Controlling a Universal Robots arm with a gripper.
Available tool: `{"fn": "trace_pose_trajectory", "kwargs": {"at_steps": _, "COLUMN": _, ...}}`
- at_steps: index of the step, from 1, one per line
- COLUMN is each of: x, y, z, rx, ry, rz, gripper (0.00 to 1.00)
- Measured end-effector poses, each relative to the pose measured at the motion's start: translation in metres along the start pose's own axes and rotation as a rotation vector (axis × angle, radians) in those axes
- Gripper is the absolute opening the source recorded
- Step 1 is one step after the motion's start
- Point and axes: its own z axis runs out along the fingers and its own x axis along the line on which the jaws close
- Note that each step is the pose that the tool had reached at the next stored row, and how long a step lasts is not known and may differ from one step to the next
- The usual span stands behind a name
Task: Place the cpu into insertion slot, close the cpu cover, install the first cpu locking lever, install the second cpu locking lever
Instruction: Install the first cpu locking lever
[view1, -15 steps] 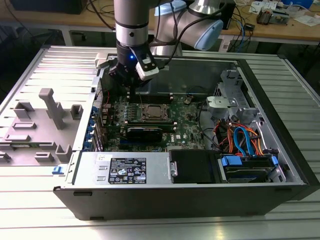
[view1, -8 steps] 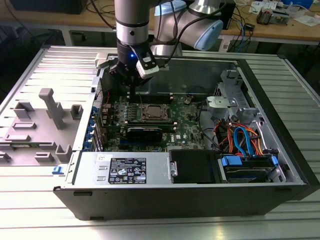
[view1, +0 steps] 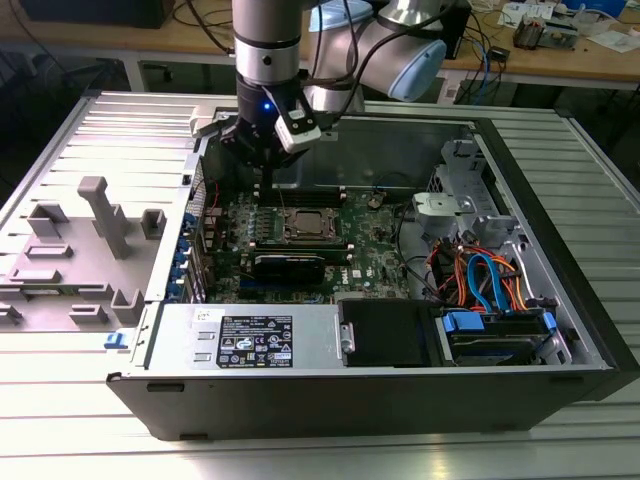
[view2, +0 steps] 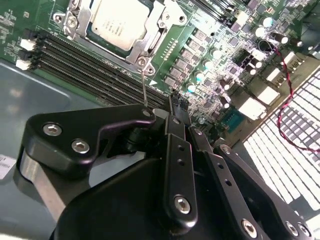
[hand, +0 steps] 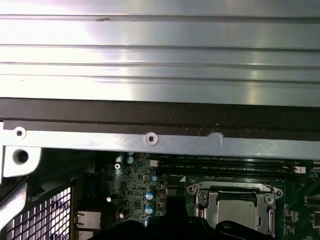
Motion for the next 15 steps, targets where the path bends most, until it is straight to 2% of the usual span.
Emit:
{"fn": "trace_pose_trajectory", "kwargs": {"at_steps": 8, "x": -0.004, "y": 0.0037, "z": -0.0012, "rx": 0.0, "ry": 0.0, "rz": -0.001, "gripper": 0.11}}
{"fn": "trace_pose_trajectory", "kwargs": {"at_steps": 15, "x": -0.0169, "y": 0.0034, "z": -0.0017, "rx": 0.0001, "ry": 0.0002, "rz": -0.003, "gripper": 0.11}}
